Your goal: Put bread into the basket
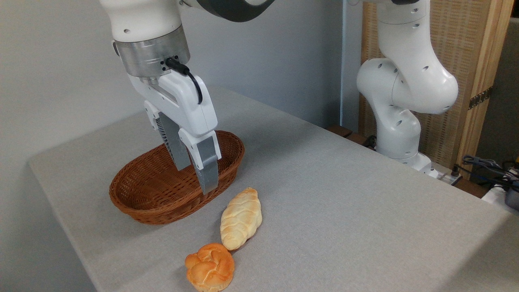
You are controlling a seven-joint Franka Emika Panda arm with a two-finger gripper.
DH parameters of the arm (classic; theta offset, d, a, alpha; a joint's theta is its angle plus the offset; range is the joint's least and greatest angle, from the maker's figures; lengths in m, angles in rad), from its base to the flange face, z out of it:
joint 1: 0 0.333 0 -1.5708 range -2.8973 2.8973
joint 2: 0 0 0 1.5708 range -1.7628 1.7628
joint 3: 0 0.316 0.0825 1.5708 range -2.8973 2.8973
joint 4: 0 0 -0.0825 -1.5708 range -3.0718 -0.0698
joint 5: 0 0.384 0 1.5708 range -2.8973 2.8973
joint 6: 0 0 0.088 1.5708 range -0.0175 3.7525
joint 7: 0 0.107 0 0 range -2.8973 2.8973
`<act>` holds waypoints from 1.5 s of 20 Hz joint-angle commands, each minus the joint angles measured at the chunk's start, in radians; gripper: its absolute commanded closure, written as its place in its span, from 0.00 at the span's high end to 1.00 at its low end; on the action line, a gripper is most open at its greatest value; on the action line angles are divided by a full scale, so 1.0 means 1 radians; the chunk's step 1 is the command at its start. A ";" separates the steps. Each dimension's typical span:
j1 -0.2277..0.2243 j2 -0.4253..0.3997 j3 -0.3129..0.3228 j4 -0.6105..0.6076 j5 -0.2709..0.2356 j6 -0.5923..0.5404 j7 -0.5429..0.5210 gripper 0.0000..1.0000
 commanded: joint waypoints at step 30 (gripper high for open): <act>-0.117 -0.128 0.174 -0.301 -0.019 0.241 0.005 1.00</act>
